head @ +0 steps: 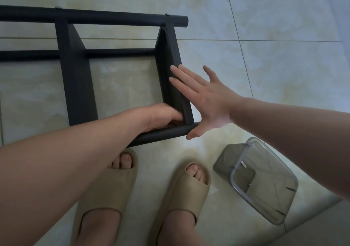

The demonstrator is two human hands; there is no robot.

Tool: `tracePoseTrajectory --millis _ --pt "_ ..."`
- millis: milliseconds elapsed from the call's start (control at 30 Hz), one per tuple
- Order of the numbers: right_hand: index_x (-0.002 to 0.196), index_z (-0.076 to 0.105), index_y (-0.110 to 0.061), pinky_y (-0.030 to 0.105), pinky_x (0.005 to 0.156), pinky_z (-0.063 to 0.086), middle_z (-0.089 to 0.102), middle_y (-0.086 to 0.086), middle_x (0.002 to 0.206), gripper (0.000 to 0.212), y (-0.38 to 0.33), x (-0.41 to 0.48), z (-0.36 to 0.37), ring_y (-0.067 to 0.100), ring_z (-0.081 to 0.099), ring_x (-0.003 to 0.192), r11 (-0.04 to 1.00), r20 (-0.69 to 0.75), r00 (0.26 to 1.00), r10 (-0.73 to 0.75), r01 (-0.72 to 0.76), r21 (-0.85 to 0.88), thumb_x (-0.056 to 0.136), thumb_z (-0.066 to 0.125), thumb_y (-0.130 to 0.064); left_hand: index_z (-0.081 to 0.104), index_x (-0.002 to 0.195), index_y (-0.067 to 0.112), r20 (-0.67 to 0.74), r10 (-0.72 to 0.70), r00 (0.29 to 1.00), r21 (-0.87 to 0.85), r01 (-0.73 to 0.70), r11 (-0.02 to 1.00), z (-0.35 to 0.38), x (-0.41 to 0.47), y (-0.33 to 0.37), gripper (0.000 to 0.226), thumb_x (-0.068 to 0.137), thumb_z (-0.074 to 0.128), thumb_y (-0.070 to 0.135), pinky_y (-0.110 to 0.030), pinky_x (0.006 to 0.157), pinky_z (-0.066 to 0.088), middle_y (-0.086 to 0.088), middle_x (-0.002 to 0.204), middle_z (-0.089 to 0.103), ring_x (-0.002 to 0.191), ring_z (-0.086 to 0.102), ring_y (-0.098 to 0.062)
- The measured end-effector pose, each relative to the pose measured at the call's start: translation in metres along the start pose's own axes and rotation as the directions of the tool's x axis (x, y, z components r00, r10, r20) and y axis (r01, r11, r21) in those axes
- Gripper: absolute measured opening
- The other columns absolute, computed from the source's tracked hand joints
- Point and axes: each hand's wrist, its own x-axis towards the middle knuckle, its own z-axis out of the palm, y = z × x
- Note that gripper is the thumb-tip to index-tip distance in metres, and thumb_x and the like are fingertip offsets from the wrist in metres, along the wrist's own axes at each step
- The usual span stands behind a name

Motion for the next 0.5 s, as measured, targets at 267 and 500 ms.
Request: tracePoseTrajectory --millis 267,500 --pt "0.161 -0.007 -0.019 0.067 0.120 0.004 -0.023 -0.003 0.168 0.146 0.0005 0.0009 -0.0014 0.015 -0.017 0.155 1.000 -0.001 1.000 0.003 -0.003 0.008 0.052 0.046 -0.099 0.070 0.075 0.012 -0.023 0.011 1.000 0.017 -0.010 1.000 -0.0007 -0.0008 0.0016 0.016 0.088 0.062 0.008 -0.033 0.076 0.049 -0.008 0.077 0.070 0.074 0.064 -0.023" --pt "0.162 -0.008 -0.019 0.067 0.120 0.005 -0.022 -0.002 0.168 0.145 -0.0003 0.0009 -0.0008 0.015 -0.016 0.155 1.000 -0.005 1.000 0.000 0.000 0.001 0.053 0.048 -0.097 0.070 0.075 0.013 -0.039 0.041 0.998 -0.001 -0.041 0.999 -0.0022 0.0011 -0.0010 0.012 0.085 0.067 0.008 -0.023 0.059 0.047 -0.002 0.066 0.066 0.061 0.061 -0.017"
